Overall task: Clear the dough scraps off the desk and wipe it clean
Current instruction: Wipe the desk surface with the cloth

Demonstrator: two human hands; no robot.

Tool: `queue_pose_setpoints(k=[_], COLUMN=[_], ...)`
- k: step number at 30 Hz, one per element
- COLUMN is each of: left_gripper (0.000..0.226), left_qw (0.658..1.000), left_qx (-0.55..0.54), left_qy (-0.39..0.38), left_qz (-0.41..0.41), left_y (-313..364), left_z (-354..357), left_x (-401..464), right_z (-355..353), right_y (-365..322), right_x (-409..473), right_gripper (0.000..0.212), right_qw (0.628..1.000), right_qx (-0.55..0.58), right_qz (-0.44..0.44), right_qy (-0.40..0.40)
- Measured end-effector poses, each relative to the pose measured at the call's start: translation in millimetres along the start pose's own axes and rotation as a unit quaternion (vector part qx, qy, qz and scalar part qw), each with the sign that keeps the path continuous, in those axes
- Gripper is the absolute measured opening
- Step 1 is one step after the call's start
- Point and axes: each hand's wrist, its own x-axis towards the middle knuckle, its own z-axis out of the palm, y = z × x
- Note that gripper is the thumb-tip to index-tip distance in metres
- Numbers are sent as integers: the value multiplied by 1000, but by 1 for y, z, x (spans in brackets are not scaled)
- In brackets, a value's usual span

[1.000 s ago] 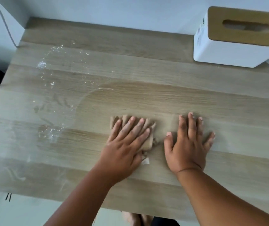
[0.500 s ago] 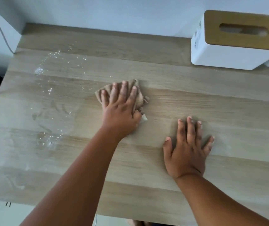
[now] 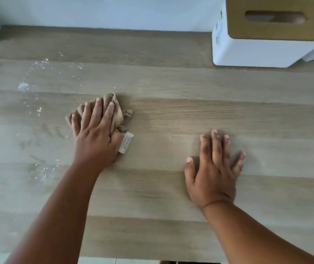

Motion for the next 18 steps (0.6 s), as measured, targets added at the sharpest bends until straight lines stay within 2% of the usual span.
queue_pose_setpoints(k=[2,3,5,8,11,15,18], left_gripper=[86,89,93,88,73,68,72], left_qw=[998,997,995,982,977,987,997], left_qx=[2,13,37,50,46,-3,-20], left_qy=[-30,-54,-86,-71,-23,39,37], left_qz=[-60,-51,36,167,209,154,66], left_y=[16,28,57,94,92,56,33], left_z=[-1,-1,1,12,24,28,19], left_x=[41,56,66,34,-12,-43,-32], right_z=[1,1,0,-3,-4,-4,-3], right_y=[0,0,0,0,-1,-2,-1], right_x=[1,1,1,0,0,0,0], right_gripper=[73,73,74,74,72,72,72], right_qw=[1000,1000,1000,1000,1000,1000,1000], right_qx=[-2,-3,-5,-5,1,2,-2], right_qz=[-3,-4,-3,-3,-5,-5,-6], right_qy=[1,-2,-10,-12,-10,-16,-15])
